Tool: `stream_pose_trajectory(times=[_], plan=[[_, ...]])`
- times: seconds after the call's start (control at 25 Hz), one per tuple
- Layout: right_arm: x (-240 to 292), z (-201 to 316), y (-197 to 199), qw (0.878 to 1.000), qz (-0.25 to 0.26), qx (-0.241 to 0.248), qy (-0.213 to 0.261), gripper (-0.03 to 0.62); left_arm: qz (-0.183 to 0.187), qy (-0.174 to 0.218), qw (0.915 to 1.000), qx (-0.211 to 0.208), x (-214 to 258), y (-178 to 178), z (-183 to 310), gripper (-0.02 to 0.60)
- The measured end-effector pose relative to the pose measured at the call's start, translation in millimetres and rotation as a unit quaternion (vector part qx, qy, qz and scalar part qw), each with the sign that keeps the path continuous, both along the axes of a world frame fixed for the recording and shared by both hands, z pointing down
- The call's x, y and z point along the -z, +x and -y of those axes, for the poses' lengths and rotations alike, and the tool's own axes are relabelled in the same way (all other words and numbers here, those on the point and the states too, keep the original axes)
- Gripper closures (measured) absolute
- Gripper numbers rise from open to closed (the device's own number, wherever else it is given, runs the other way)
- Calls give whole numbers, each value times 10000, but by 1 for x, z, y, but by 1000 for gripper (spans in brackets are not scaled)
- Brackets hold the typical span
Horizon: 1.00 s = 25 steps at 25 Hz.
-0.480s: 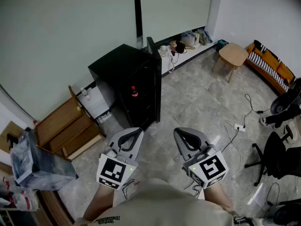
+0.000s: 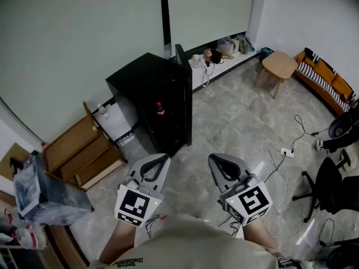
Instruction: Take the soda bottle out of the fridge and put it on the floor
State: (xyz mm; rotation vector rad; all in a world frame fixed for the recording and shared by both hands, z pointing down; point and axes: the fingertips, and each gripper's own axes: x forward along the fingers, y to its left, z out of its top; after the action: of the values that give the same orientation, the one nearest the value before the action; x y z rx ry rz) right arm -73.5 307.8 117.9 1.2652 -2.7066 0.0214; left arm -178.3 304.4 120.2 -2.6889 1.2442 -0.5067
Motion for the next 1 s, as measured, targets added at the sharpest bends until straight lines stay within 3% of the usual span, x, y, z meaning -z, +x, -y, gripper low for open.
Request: stream_pose_trajectory(times=[0.48,1.0], plan=[[-19,-4,33,9992,-248,111,-305,597,185,-136,9997,82,-12,33,-2,575],[-36,-15,76,9995,-14,252,-210,597,461,29,9983,363,-18,66,-13,575]])
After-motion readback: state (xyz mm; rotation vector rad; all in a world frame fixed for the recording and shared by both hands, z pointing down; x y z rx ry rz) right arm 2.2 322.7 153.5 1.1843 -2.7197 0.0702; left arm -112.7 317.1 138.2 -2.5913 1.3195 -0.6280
